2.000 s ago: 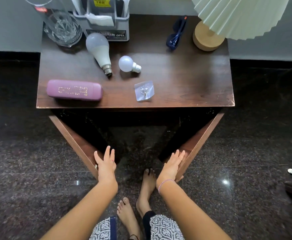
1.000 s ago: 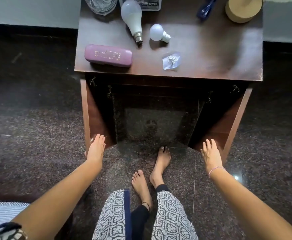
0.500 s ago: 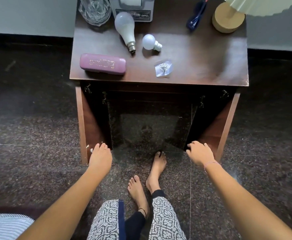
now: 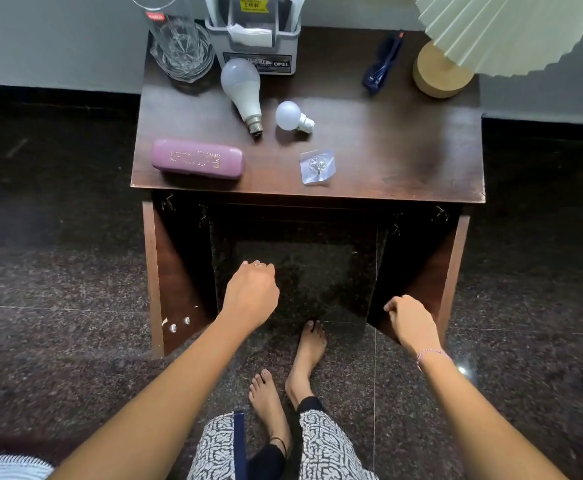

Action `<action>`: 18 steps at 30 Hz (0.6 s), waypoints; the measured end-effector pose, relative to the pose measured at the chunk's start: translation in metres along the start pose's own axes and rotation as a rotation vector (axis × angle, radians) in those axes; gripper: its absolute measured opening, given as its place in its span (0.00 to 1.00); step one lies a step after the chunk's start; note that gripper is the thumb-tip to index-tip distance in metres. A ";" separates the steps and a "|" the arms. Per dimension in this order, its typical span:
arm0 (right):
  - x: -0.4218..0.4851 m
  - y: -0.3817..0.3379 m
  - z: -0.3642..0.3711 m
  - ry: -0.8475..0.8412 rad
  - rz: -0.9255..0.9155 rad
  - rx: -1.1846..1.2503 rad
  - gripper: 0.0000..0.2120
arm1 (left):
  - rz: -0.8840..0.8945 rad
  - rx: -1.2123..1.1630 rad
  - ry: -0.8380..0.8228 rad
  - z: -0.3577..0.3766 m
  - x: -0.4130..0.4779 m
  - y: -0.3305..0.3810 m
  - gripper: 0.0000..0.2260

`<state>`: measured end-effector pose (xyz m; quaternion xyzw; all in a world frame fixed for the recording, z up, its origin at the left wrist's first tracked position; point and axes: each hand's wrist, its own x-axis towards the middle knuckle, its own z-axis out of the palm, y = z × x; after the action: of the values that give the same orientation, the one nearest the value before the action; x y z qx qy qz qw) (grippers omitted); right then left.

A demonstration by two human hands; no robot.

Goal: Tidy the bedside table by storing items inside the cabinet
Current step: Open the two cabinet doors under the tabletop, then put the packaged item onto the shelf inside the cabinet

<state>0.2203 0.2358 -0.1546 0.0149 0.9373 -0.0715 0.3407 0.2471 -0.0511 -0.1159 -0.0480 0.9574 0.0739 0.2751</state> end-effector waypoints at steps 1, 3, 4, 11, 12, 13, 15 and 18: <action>-0.001 0.004 0.002 -0.003 -0.009 -0.035 0.10 | -0.018 -0.055 0.026 -0.004 0.003 0.003 0.16; 0.000 0.009 0.001 -0.006 0.021 -0.040 0.10 | -0.039 -0.173 0.077 -0.012 0.009 0.009 0.16; 0.002 0.010 0.000 0.001 0.056 -0.011 0.10 | -0.041 -0.227 0.104 -0.017 0.012 0.012 0.17; 0.027 -0.010 -0.030 0.132 0.272 0.282 0.10 | -0.131 -0.516 0.460 -0.056 0.044 0.034 0.11; 0.030 -0.017 -0.035 0.129 0.264 0.277 0.10 | -0.149 -0.541 0.493 -0.063 0.050 0.036 0.10; 0.032 -0.023 -0.040 0.121 0.252 0.269 0.10 | -0.168 -0.569 0.518 -0.069 0.057 0.037 0.10; 0.038 -0.036 -0.051 0.106 0.212 0.309 0.09 | -0.215 -0.638 0.535 -0.079 0.071 0.039 0.09; 0.048 -0.065 -0.074 0.137 0.129 0.502 0.08 | -0.279 -0.702 0.521 -0.088 0.091 0.036 0.08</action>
<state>0.1314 0.1815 -0.1211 0.1634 0.9083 -0.2786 0.2658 0.1197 -0.0351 -0.0861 -0.2838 0.8959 0.3417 -0.0007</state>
